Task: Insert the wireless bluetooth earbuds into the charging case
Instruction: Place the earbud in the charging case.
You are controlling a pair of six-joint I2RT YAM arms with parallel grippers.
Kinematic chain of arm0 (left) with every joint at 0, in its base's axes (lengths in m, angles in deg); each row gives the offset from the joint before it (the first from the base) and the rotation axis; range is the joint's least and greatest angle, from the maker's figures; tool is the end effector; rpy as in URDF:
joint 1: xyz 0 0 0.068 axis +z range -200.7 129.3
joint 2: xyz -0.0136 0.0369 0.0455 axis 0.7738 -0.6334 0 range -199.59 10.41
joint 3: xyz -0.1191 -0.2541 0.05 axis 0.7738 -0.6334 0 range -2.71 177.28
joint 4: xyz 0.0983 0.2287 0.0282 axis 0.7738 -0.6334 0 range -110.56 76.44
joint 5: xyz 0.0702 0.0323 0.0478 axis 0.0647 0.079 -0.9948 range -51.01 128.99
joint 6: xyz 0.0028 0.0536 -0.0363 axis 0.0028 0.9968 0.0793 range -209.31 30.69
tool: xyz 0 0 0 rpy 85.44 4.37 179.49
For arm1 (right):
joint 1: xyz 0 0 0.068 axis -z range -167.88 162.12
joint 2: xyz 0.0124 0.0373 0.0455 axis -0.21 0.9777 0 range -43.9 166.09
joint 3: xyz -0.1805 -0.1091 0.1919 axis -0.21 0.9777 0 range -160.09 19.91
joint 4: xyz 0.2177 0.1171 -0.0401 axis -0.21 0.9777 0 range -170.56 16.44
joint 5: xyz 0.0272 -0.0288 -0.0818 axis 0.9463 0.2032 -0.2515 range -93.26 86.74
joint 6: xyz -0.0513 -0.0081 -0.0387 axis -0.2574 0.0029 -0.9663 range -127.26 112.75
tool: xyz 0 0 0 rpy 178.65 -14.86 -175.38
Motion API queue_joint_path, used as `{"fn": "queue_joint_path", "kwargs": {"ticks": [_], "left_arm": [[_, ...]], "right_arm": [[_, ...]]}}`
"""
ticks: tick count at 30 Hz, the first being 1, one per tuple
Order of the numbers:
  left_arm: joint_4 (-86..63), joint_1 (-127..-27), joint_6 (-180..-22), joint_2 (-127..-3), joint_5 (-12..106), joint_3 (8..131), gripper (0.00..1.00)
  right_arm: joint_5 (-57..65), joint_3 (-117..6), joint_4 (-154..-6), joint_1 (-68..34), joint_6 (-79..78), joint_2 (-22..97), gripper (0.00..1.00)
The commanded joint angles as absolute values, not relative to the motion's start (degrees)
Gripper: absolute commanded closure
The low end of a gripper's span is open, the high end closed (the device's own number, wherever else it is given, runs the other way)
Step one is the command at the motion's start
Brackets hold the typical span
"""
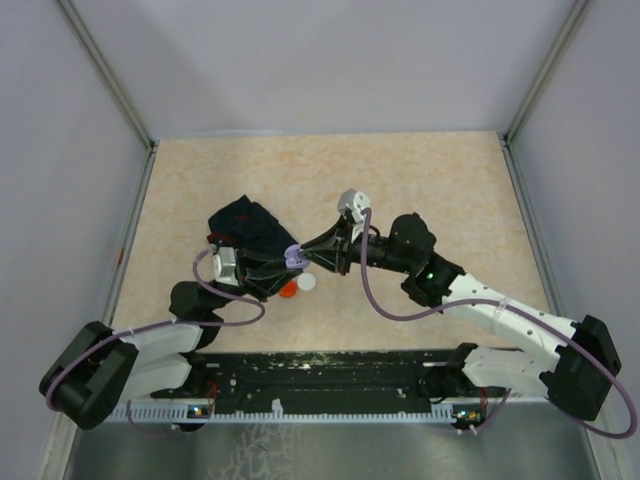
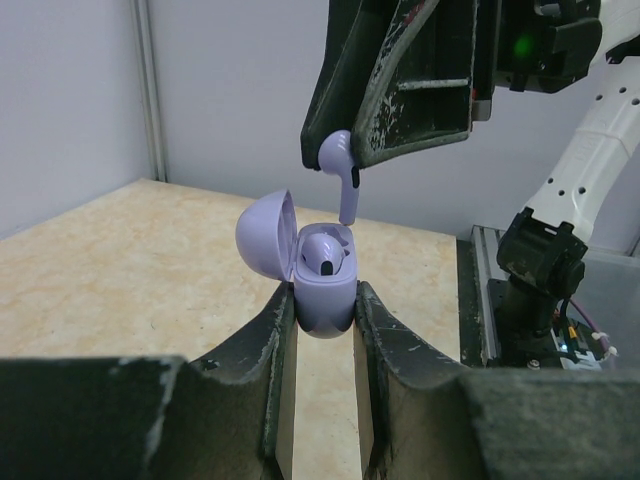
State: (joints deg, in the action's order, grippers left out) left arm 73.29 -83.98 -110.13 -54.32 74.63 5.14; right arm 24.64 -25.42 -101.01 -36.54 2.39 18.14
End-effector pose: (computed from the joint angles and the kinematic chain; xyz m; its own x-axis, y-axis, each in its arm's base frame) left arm 0.1337 -0.1230 0.2585 0.0819 -0.3993 -0.9132 0.9597 0.2787 -0.0358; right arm 0.1469 0.2028 0.3560 -0.1207 0.0872 -0.9889 -0.9654 0.2217 0.1373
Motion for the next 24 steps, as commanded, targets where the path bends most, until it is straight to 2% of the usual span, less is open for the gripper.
{"fn": "queue_joint_path", "kwargs": {"ticks": [1, 24], "left_arm": [[78.56, -84.1, -111.02, -53.1, 75.23, 6.59, 1.0], [80.19, -84.1, -112.62, -52.59, 76.63, 7.09, 1.0]], "right_arm": [[25.51, -25.37, -104.82, -37.34, 2.76, 18.39, 0.86], [24.83, -23.61, -108.05, -38.4, 4.11, 19.6, 0.85]]}}
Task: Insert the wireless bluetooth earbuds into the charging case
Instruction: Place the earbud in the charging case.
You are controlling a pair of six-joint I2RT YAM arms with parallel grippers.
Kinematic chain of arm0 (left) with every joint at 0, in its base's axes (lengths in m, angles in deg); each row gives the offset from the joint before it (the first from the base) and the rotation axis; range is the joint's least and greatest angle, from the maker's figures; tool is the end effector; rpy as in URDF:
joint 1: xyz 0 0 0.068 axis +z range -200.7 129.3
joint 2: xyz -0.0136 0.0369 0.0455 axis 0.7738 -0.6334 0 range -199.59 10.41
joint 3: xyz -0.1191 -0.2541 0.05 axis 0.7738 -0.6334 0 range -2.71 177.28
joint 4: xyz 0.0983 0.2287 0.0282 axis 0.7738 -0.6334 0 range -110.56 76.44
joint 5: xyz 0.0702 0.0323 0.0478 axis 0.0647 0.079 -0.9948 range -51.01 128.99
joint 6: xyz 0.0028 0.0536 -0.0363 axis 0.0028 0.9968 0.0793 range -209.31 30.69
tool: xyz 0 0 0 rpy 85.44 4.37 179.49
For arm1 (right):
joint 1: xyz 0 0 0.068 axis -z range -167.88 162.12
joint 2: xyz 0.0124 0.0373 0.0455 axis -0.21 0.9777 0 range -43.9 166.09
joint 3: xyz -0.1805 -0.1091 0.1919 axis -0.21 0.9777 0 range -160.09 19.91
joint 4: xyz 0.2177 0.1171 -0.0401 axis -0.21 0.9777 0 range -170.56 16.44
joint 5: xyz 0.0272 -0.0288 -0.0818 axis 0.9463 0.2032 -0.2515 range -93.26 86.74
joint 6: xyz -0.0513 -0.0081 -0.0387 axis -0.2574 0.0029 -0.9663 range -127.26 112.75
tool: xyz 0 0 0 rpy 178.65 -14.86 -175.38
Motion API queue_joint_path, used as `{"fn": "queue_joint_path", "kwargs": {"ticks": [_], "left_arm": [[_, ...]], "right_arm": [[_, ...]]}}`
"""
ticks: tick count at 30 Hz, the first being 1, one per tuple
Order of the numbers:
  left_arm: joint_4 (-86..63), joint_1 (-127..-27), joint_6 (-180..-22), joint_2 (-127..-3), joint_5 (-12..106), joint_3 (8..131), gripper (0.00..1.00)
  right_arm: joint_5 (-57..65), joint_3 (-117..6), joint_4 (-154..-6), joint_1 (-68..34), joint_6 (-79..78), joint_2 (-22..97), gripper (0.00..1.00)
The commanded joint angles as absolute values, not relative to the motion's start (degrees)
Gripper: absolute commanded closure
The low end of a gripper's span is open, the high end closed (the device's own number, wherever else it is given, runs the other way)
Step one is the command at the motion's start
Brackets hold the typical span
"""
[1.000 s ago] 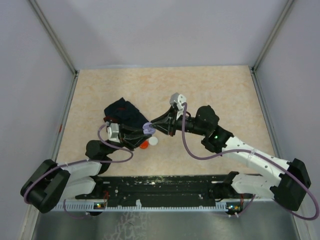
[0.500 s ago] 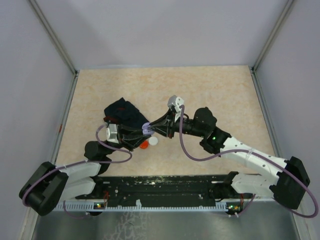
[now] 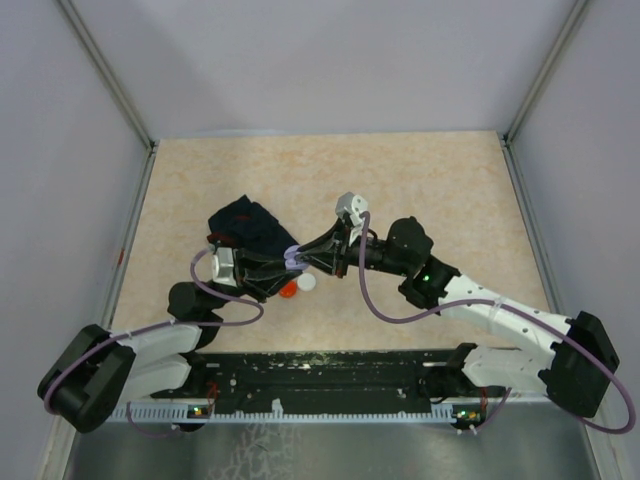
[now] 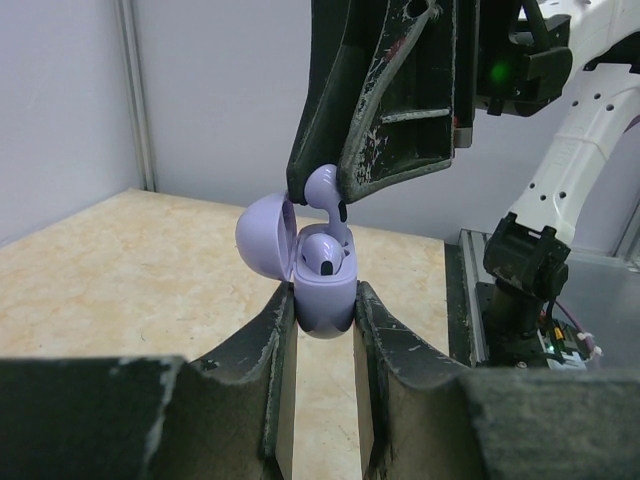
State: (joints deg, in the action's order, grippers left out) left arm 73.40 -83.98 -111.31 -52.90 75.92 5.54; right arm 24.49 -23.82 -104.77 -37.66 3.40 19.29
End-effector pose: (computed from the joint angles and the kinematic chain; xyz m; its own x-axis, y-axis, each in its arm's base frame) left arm 0.1302 -0.1218 0.2642 0.0856 -0.4144 -0.9061 0.9676 0.2515 -0.0236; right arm 0.1456 0.2087 0.3491 -0.1281 0.1021 -0.9865 -0.9684 0.2017 0.1466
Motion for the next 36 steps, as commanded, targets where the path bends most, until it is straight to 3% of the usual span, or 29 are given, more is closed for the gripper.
{"fn": "queue_joint_path", "kwargs": {"ticks": [1, 20, 36], "left_arm": [[80.44, -84.1, -112.72, -52.6, 76.59, 7.06, 1.0], [79.66, -84.1, -112.19, -50.62, 75.14, 6.61, 1.0], [66.54, -84.1, -106.21, -45.35, 76.16, 5.12, 1.0]], "right_arm": [[25.05, -23.56, -108.07, -38.35, 4.27, 19.54, 0.85], [23.33, -20.97, -110.07, -38.33, 7.41, 17.62, 0.78], [19.72, -25.06, -98.23, -37.95, 5.18, 12.18, 0.55]]}}
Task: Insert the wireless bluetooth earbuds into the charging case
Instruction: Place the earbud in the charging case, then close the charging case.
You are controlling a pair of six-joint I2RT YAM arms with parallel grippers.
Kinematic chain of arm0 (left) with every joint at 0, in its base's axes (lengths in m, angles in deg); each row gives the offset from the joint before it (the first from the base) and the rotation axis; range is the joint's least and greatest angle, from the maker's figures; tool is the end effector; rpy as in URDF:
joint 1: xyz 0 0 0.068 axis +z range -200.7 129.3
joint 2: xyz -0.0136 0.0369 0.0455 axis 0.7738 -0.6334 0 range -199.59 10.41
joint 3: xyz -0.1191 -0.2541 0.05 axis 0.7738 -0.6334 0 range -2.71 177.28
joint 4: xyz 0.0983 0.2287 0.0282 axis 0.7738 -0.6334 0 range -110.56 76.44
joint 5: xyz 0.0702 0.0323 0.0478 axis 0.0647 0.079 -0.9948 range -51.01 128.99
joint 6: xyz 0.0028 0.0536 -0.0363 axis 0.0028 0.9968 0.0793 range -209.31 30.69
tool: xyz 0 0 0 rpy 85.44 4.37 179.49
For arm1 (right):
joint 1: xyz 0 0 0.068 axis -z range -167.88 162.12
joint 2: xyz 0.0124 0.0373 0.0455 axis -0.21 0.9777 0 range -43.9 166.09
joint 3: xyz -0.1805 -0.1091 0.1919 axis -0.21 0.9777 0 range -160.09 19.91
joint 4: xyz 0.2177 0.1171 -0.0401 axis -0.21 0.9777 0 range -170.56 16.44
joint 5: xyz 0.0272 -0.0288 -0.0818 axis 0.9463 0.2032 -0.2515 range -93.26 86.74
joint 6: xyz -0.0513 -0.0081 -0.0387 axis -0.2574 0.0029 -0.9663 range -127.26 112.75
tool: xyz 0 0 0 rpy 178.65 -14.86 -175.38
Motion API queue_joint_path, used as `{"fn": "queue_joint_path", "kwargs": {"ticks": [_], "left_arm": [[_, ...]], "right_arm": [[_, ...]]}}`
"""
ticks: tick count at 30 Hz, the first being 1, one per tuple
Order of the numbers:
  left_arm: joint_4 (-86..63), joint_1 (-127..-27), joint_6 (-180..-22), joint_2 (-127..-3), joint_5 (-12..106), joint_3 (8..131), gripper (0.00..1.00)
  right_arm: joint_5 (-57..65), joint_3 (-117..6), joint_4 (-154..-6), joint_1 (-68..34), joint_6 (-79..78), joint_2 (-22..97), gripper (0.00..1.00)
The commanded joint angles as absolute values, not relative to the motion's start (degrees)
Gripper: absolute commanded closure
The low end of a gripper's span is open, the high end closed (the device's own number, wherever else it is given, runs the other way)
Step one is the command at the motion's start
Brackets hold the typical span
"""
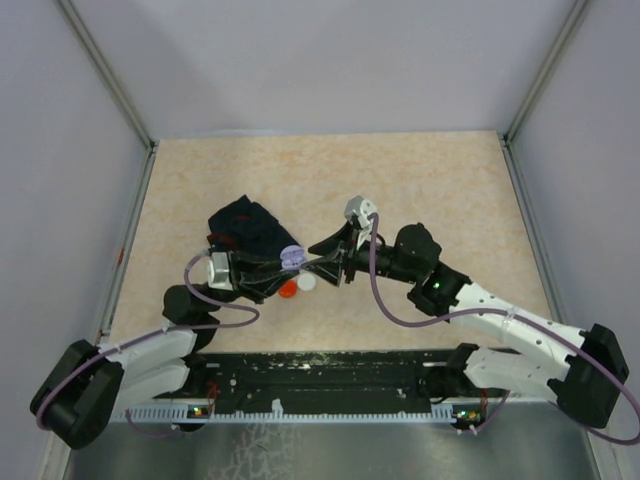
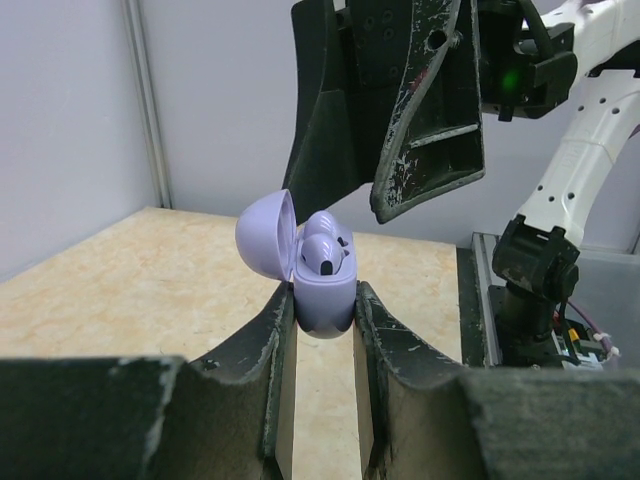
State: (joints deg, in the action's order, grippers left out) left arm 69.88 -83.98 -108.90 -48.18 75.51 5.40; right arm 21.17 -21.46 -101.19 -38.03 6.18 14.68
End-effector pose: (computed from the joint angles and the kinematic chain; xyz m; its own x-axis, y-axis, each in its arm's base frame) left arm 0.1229 -0.1166 0.2701 0.1407 -0.4147 -0.8990 0.9612 0.2747 0.0237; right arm 0.1352 0.1946 0.3450 -0.1870 0.1063 -0.9766 -0.9460 0.2485 0.2082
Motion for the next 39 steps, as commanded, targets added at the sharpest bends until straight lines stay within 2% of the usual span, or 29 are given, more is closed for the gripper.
{"fn": "queue_joint_path", "kwargs": {"ticks": [1, 9, 14, 23, 39], "left_arm": [[65.38, -84.1, -105.86, -44.8, 76.17, 5.03, 1.0], [60.3, -84.1, -104.96, -42.57, 80.05, 6.32, 1.0], [59.82, -84.12, -105.02, -42.65, 81.8, 7.0, 1.0], [59.93, -84.1, -105.04, -42.97, 82.55, 7.43, 1.0], [53.59, -84.1, -104.99, -42.05, 79.34, 6.88, 1.0]], "right_arm": [[20.17, -25.28, -97.97, -37.75, 5.43, 11.91, 0.53], [26.48, -29.9, -94.66, -35.13, 10.03, 15.07, 0.28], [31.31, -34.88, -89.72, -34.74, 11.39, 20.74, 0.2], [39.09, -36.87, -89.05, -34.73, 13.55, 25.72, 0.2], [41.83, -34.3, -90.95, -33.34, 12.43, 19.83, 0.25]]}}
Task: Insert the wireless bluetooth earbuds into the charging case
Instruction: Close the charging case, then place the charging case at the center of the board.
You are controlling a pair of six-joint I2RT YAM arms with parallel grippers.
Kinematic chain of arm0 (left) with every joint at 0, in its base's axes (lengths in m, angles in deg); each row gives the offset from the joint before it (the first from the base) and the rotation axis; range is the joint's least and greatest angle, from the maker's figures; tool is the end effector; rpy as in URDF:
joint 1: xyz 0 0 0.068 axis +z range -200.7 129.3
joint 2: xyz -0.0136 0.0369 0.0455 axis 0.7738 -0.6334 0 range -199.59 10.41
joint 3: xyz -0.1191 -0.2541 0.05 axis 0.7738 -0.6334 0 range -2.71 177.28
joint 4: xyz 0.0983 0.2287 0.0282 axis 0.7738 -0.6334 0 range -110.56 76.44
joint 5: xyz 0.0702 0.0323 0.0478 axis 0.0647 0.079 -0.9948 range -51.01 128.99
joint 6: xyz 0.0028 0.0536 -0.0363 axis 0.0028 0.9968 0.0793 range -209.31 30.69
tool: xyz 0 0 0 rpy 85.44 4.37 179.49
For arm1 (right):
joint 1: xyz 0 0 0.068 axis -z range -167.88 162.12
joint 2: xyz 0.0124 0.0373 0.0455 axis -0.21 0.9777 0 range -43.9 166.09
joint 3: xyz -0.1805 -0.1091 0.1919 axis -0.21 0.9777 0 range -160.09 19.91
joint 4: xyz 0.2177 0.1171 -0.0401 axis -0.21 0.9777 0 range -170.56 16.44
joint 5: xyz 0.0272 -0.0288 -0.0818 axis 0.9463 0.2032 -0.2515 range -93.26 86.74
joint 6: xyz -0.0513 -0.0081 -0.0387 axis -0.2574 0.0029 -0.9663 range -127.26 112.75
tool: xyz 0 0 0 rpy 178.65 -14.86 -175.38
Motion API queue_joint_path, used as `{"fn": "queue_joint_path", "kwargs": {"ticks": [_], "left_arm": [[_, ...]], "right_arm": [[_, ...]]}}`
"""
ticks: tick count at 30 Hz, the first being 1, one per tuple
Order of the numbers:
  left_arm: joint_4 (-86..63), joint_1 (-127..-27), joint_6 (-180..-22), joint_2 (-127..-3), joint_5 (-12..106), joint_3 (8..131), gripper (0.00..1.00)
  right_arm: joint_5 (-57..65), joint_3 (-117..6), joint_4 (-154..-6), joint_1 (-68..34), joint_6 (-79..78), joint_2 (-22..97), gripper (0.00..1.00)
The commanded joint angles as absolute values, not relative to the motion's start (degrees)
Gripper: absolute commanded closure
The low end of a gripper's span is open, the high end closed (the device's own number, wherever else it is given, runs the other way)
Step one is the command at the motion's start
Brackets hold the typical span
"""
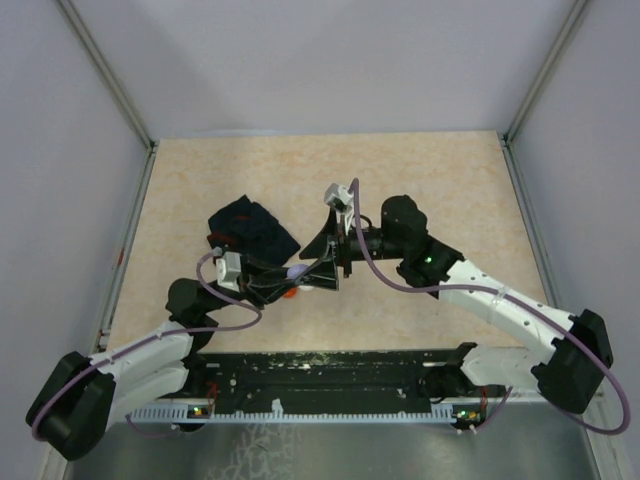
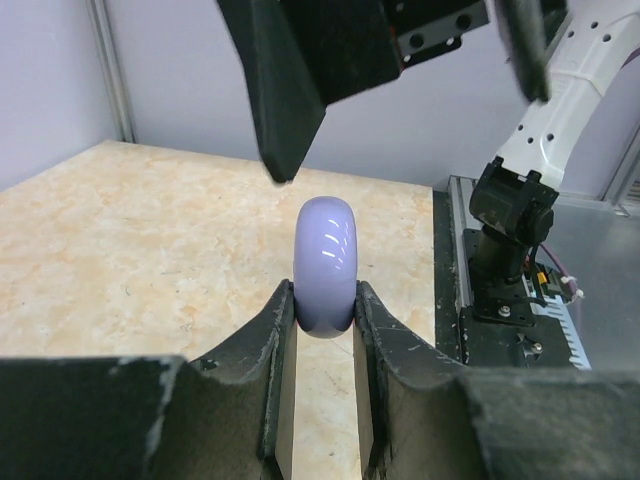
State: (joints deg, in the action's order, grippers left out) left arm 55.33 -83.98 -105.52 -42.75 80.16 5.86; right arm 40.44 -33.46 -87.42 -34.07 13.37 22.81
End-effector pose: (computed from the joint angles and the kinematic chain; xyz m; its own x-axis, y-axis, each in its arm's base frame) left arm 0.1192 -0.1181 0.2599 0.0750 -0.3006 -0.9508 0.9743 0.2251 0.0057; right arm 0.1556 0.2127 0.3597 -0.4246 -0.0746 -0.9023 -0.9054 0.0335 0.4232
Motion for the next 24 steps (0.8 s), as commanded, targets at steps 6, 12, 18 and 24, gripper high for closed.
{"fn": "queue_joint_path", "kwargs": {"ticks": [6, 12, 18, 24], "left_arm": [[50.69, -84.1, -107.76, -41.99, 78.0, 7.21, 1.0], [28.19, -84.1, -113.01, -38.88, 74.35, 10.84, 1.0], [6.15, -84.1, -119.15, -34.36, 68.3, 14.29, 0.96], [3.32, -84.1, -127.28, -33.25, 66.04, 9.95, 0.89]], "right_arm": [[36.23, -33.75, -86.68, -32.97, 8.9, 18.23, 0.25], [18.7, -30.74, -79.27, -32.99, 2.88, 13.92, 0.22], [4.84, -25.28, -77.57, -32.97, 1.8, 9.6, 0.2], [-4.46, -20.59, -77.3, -32.97, 3.86, 6.08, 0.18]]}}
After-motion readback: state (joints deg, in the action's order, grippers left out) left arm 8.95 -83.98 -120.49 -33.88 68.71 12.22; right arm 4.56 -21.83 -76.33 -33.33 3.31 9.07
